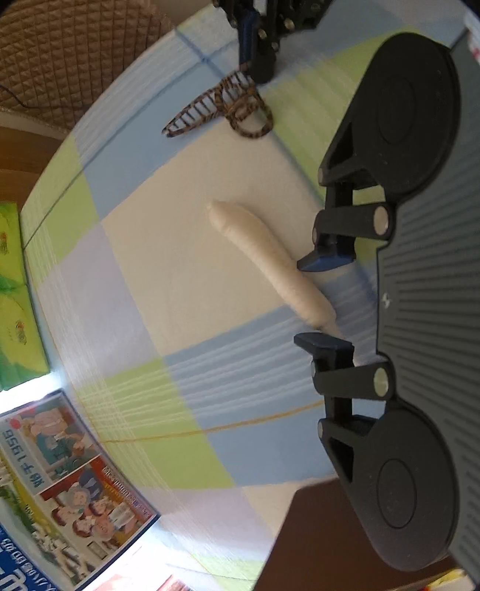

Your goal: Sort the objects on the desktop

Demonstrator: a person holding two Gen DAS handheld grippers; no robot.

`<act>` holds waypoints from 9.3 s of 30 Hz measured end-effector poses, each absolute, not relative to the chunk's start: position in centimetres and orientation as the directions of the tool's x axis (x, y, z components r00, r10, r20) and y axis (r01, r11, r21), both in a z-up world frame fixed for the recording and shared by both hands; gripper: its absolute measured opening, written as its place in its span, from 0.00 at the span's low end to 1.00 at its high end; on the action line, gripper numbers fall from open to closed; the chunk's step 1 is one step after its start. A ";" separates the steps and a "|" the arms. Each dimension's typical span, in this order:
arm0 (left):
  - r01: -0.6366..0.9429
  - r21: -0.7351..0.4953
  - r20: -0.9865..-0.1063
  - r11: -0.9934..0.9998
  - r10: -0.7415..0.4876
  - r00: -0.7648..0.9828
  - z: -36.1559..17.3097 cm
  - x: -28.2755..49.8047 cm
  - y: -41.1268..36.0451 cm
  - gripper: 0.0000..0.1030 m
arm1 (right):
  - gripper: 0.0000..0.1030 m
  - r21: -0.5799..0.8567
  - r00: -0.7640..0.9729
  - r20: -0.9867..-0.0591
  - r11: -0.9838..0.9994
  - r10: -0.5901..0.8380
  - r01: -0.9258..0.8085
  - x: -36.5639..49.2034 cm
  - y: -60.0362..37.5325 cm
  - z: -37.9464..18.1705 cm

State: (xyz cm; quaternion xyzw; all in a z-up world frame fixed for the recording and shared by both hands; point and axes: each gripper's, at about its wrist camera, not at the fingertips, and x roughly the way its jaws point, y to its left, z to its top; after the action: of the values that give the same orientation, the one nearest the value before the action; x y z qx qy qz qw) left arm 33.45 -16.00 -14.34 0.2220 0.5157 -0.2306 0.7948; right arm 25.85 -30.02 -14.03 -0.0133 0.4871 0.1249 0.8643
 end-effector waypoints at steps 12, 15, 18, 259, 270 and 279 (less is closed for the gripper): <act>0.626 0.057 -0.932 0.778 -0.183 0.313 -15.0 26.7 -15.4 0.16 | 0.03 0.112 0.489 -0.847 0.968 0.210 -0.223 19.5 -32.8 -13.6; 0.578 0.016 -0.939 0.816 -0.186 0.289 -14.9 25.3 -14.1 0.15 | 0.01 0.114 0.477 -0.851 0.964 0.220 -0.241 17.7 -33.0 -13.4; 0.512 -0.007 -0.945 0.859 -0.173 0.277 -14.7 23.7 -12.4 0.15 | 0.01 0.127 0.479 -0.844 0.958 0.241 -0.258 16.2 -33.1 -13.2; -0.031 -0.025 -0.710 0.999 0.004 0.705 1.2 5.8 11.3 0.97 | 0.98 0.071 0.495 -0.740 0.785 0.454 -0.615 4.6 -10.6 -2.6; -0.038 -0.024 -0.720 0.999 0.009 0.694 1.0 3.9 7.2 0.97 | 0.98 0.059 0.502 -0.750 0.800 0.430 -0.596 3.5 -15.4 -2.0; -0.058 -0.017 -0.733 0.998 0.027 0.680 0.6 2.1 5.0 0.97 | 0.98 0.044 0.501 -0.761 0.803 0.412 -0.594 2.6 -18.5 -1.9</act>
State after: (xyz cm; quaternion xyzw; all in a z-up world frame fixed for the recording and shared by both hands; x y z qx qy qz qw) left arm 2.11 5.00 0.64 -0.0192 0.3994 0.0233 0.9163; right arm 2.62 -18.48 -1.90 -0.1124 0.4048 0.2928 0.8589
